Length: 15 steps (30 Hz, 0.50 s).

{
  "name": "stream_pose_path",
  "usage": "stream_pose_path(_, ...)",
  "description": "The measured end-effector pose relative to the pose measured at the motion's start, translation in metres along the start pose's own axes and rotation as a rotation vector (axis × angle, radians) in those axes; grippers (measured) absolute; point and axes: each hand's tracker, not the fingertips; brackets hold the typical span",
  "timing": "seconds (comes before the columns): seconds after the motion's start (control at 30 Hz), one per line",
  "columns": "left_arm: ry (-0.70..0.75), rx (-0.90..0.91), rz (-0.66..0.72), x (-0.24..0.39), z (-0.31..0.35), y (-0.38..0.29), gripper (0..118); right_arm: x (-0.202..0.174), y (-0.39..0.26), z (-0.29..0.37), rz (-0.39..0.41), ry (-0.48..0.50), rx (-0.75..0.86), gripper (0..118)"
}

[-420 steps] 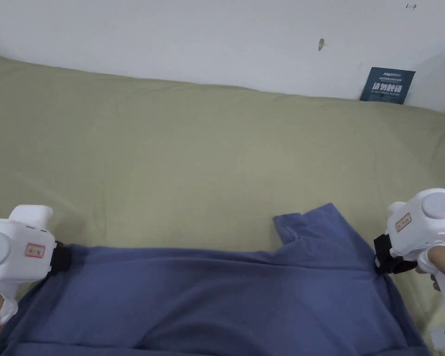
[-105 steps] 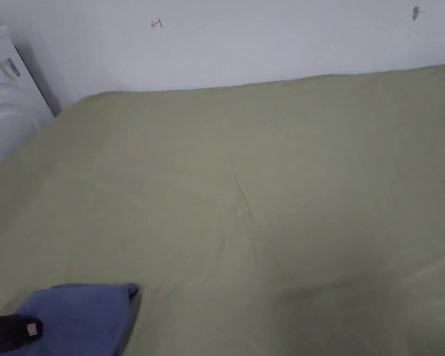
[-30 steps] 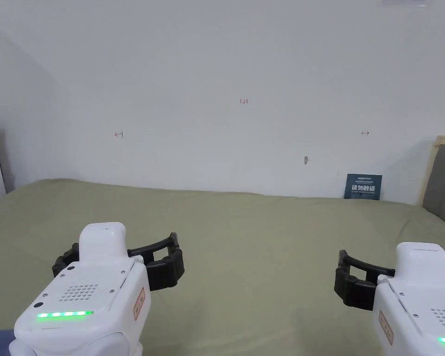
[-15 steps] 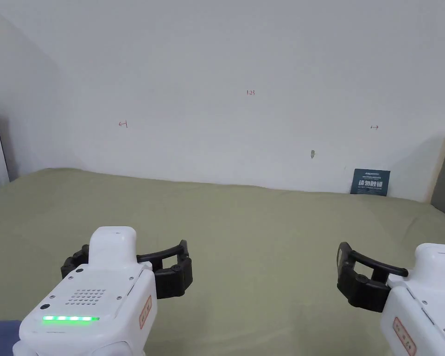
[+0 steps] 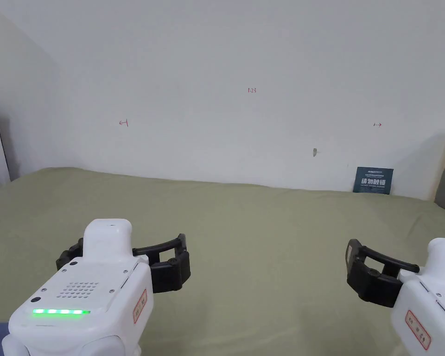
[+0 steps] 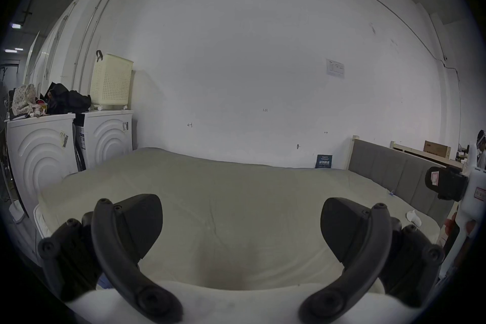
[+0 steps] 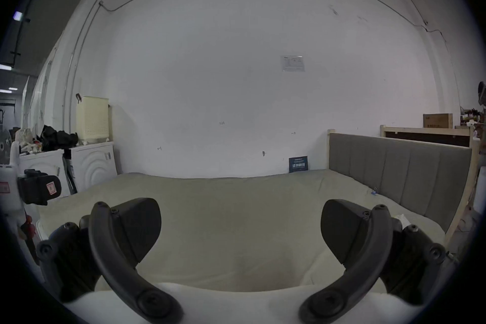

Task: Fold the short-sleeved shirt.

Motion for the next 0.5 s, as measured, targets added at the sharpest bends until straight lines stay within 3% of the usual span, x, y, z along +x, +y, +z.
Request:
stream_pose_path(0.13,-0.001,0.008,0.003,0.0003,0.0023,0.0029,118,-0.0014,0.0045,0.0017,0.003,-0.013,0.008,118)
stream_pose_path(0.33,0.003,-0.025,0.001,-0.001,0.0035,-0.0036,118,-0.0064,0.0063,0.0034,0.081,-0.023,0.018,118)
stream_pose_path(0.5,0.003,-0.013,0.001,-0.0017,0.0065,0.0024,118,-0.0013,0.0042,0.0001,0.043,-0.052,0.034,118)
